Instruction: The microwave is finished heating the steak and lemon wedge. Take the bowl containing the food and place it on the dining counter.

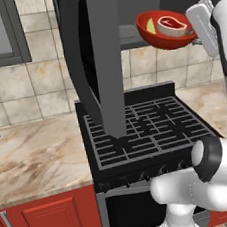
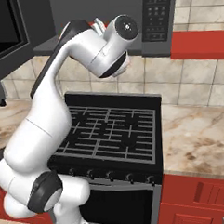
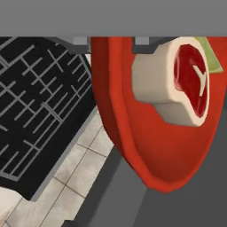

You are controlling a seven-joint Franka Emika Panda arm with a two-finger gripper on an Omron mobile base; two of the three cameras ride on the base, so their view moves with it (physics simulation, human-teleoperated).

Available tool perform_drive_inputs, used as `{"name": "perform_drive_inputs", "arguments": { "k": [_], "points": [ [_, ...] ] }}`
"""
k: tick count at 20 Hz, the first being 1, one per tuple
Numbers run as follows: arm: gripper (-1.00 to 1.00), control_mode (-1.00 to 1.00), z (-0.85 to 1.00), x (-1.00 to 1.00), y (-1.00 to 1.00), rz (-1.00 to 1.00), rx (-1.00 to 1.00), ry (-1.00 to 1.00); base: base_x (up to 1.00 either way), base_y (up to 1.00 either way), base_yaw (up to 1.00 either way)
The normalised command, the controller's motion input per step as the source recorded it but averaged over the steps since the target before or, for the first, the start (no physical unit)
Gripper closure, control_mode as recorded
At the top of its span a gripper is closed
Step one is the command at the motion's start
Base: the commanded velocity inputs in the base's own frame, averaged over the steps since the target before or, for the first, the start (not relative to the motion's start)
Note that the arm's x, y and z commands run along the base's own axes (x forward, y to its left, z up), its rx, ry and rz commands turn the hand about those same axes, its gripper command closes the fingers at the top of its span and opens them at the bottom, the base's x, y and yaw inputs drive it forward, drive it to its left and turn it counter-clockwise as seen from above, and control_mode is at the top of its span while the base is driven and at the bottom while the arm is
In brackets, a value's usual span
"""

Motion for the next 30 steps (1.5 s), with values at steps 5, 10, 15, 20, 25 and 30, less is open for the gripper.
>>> {"name": "perform_drive_inputs", "arguments": {
  "k": [5, 10, 15, 20, 25, 30],
  "points": [
    [1.00, -1.00, -0.67, -1.00, -0.23, 0.01, -0.10, 0.12, 0.00, 0.00, 0.00],
    [1.00, -1.00, -1.00, -1.00, -0.10, 0.03, -0.22, 0.07, 0.00, 0.00, 0.00],
    [1.00, -1.00, -0.35, -0.22, -0.03, 0.00, -0.05, -0.03, 0.00, 0.00, 0.00],
    [1.00, -1.00, 0.00, 0.00, 0.00, 0.00, 0.00, 0.00, 0.00, 0.00, 0.00],
    [1.00, -1.00, 0.00, 0.00, 0.00, 0.00, 0.00, 0.00, 0.00, 0.00, 0.00],
    [1.00, -1.00, 0.00, 0.00, 0.00, 0.00, 0.00, 0.00, 0.00, 0.00, 0.00]
  ]
}}
